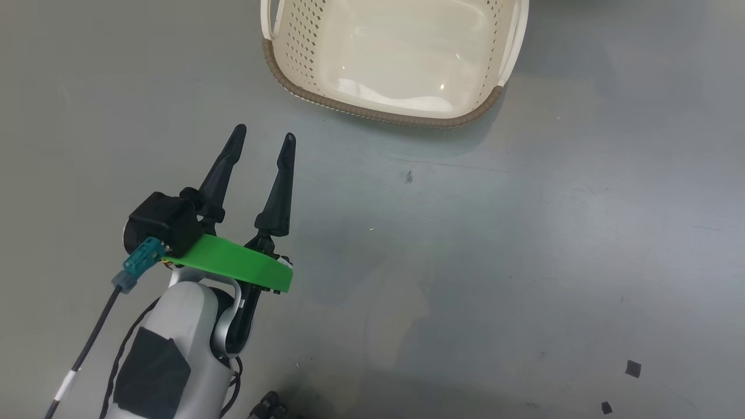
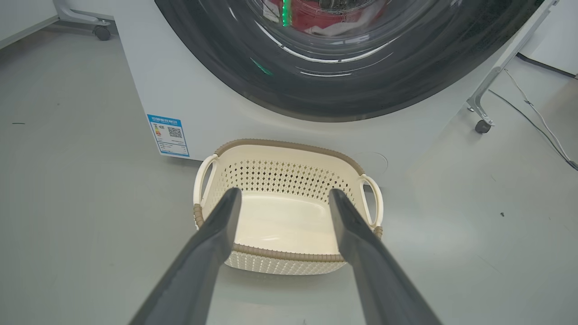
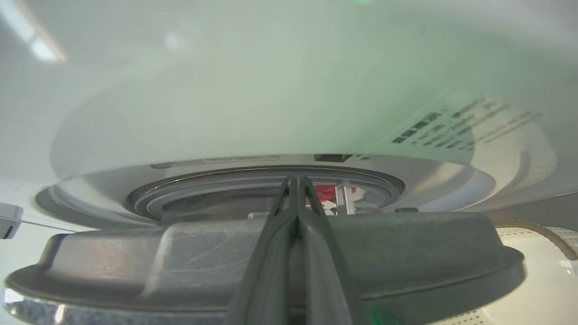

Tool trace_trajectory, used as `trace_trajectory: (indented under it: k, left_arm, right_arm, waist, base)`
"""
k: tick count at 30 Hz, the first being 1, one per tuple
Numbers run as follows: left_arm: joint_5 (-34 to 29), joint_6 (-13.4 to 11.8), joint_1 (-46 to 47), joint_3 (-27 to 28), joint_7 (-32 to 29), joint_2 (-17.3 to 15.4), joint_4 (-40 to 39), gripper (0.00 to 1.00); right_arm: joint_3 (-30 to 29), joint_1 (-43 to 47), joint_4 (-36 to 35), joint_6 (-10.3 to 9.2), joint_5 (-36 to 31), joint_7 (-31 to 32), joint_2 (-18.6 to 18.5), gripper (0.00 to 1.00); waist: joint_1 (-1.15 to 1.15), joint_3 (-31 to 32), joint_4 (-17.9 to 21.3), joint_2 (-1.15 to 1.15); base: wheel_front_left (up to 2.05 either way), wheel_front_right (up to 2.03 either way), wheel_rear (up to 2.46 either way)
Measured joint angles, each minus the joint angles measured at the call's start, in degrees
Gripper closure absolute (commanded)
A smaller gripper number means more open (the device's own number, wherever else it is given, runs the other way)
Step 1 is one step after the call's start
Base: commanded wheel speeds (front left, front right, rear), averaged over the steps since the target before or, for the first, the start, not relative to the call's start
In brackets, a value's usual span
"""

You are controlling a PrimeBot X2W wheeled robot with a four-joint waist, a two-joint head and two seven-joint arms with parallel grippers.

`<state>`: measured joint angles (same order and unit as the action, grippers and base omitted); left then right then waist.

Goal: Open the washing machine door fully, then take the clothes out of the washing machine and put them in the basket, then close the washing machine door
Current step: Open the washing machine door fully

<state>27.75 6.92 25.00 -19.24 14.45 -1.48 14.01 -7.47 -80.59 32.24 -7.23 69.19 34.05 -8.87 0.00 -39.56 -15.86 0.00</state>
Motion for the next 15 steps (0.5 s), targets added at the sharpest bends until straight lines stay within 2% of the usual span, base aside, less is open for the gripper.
trace_trajectory:
  k: [15]
  left_arm:
    - [0.08,0.01,0.14,0.12,0.0,0.02,0.19,0.0]
  right_arm:
    - [-0.73,0.0,3.77,0.0,0.97,4.48,-0.16,1.0]
  waist:
    - [0.0,0.63,0.28,0.0]
  base:
    - [0.0,0.0,0.0]
